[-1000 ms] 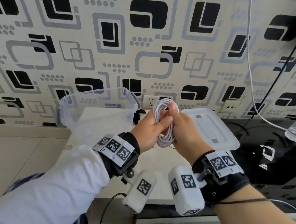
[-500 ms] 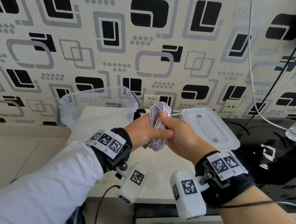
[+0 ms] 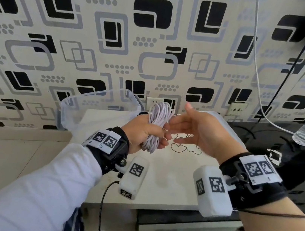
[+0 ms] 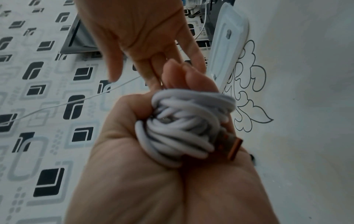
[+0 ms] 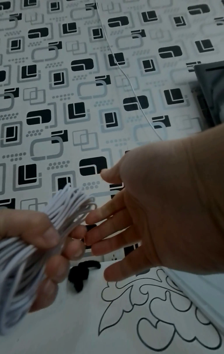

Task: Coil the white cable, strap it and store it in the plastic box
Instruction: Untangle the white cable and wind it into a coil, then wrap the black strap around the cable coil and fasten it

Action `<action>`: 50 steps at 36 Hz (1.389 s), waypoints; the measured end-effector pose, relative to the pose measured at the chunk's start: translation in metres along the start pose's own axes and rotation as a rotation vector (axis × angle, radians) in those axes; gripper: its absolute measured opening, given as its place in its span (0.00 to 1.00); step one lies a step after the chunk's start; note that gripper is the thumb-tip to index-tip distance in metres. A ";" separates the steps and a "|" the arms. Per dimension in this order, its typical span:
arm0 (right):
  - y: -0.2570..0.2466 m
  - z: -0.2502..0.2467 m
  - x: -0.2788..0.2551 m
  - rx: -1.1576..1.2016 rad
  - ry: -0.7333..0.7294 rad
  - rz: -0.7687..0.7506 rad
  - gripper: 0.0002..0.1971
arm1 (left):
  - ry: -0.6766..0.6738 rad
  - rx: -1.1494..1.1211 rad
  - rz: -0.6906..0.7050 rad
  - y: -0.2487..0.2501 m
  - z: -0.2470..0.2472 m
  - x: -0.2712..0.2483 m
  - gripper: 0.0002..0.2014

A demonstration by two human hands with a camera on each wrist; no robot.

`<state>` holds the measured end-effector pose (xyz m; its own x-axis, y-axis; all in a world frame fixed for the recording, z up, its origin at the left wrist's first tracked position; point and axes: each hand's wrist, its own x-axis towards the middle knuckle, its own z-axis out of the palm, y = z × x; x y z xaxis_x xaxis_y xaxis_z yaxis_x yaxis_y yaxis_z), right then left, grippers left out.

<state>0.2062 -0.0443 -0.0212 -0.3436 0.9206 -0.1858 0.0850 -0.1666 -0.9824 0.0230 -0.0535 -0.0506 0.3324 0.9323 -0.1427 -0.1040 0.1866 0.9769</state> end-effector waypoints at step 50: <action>0.025 0.020 0.028 -0.103 0.050 0.049 0.06 | 0.238 -0.072 0.030 -0.003 -0.002 0.006 0.10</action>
<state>0.1803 -0.0293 -0.0516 -0.2894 0.9292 -0.2297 0.1966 -0.1771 -0.9643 0.0232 -0.0479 -0.0549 0.0992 0.9829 -0.1551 -0.1804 0.1711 0.9686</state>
